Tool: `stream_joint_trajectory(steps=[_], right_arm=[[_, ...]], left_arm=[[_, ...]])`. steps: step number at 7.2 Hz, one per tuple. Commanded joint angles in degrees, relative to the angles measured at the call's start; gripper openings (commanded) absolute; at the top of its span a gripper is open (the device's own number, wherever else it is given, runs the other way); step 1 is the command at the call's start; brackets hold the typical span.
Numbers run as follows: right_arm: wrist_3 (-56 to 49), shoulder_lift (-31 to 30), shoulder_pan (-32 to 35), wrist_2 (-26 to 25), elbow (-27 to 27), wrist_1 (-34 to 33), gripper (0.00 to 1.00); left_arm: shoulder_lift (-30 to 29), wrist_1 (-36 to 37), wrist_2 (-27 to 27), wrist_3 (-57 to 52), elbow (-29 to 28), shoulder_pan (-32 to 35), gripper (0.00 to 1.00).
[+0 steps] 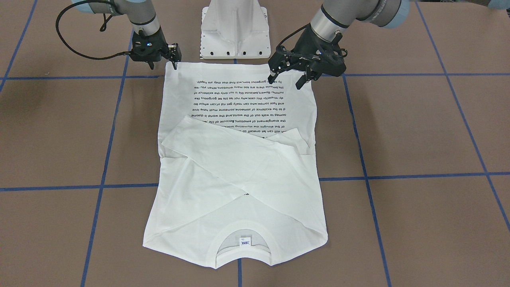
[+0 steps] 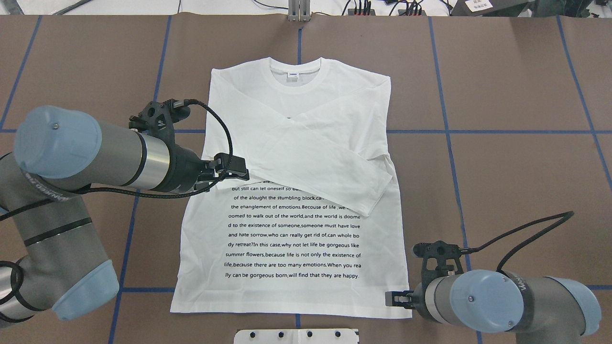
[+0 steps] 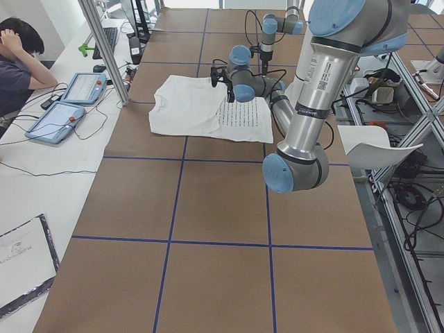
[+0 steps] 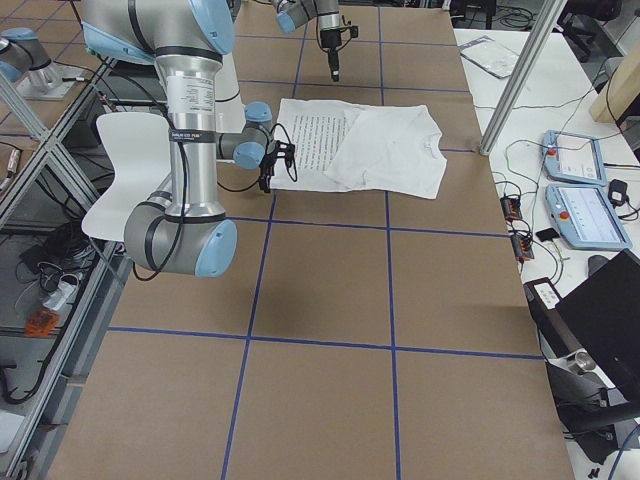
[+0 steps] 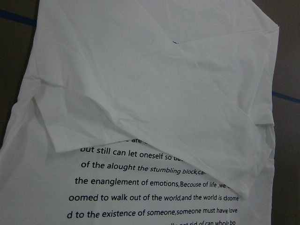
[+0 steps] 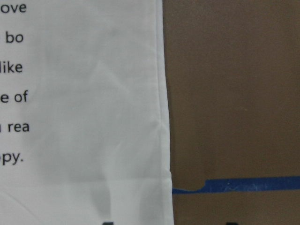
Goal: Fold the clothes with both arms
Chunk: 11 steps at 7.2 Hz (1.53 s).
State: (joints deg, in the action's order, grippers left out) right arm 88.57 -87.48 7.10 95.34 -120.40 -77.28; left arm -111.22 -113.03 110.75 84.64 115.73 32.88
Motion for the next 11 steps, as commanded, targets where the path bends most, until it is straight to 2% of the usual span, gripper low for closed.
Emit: stream_joint_trajectory(steps=[1, 2, 3, 4, 6, 11], right_arm=[[1.78, 1.16, -1.73, 0.11, 0.69, -0.15, 0.69], [2.04, 1.34, -1.82, 0.2, 0.78, -0.24, 0.68], [2.22, 3.0, -1.82, 0.28, 0.78, -2.68, 0.53], [2.14, 5.36, -1.74, 0.55, 0.7, -6.27, 0.45], [2.14, 5.39, -1.3, 1.34, 0.78, -7.19, 0.44], [2.13, 3.63, -1.12, 1.51, 1.22, -7.01, 0.49]], left_arm=[[-0.05, 0.0, -0.01, 0.0, -0.07, -0.09, 1.0], [0.03, 0.0, -0.01, 0.0, -0.24, -0.09, 1.0], [0.21, -0.08, -0.01, -0.09, -0.33, -0.01, 1.0], [0.21, -0.08, -0.01, -0.09, -0.33, -0.01, 1.0], [0.12, -0.08, -0.01, -0.09, -0.77, -0.09, 1.0], [-0.32, -0.08, -0.01, -0.09, -0.86, -0.18, 1.0]])
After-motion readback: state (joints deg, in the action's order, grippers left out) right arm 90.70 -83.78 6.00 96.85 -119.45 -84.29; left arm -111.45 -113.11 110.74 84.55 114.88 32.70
